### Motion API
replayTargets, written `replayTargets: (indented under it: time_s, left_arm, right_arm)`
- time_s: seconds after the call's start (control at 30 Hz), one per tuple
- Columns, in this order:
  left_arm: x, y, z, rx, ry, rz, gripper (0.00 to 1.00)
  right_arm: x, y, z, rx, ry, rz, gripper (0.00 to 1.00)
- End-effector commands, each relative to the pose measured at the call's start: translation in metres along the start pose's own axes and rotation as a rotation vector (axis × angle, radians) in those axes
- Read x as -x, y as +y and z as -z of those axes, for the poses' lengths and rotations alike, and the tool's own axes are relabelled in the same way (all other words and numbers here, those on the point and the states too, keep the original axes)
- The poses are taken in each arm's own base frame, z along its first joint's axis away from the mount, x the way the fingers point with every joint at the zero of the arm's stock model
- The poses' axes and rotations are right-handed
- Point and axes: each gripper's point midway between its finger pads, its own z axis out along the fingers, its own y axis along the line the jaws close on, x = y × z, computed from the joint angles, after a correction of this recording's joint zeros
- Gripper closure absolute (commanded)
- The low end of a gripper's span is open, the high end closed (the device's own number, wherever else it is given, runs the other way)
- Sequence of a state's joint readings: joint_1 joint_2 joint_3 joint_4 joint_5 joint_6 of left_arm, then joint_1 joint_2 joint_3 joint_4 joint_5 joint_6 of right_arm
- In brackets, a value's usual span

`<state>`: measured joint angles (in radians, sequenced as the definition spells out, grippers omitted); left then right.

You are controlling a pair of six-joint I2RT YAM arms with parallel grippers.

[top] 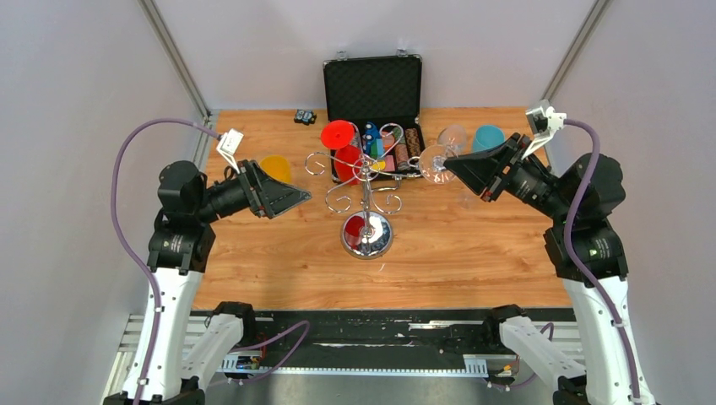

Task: Take the wine glass off the wine glass rack
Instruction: Place the wine glass at the center of the board.

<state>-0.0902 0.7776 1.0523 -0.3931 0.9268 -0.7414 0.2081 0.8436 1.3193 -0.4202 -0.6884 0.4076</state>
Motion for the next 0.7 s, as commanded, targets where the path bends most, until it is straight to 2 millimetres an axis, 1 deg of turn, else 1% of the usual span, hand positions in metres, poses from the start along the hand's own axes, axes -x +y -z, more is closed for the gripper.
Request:
replayTargets:
  time_s: [0.0,0.23,0.4,0.57,0.67]
  left_arm:
    - [-0.002,-0.013,0.005,-0.03,0.009,0.007,0.0]
    - [-0.002,-0.036,0.014,-0.078,0.001,0.017,0.0]
    - [-0.003,-0.057,0.02,-0.151,0.017,0.01,0.0]
    - [-0.002,-0.07,0.025,-0.176,0.021,0.013,0.0]
    - [0.0,-0.077,0.028,-0.185,0.012,0.007,0.0]
  right_arm:
    - [0.028,0.04,0.014,0.128,-0.073,0.181,1.0]
    - [0.035,0.064,0.016,0.239,-0.081,0.254,1.0]
    - [0.034,0.078,0.014,0.339,-0.08,0.305,1.0]
    - [0.034,0.093,0.01,0.409,-0.112,0.389,1.0]
    - [0.035,0.109,0.009,0.463,-0.158,0.459,1.0]
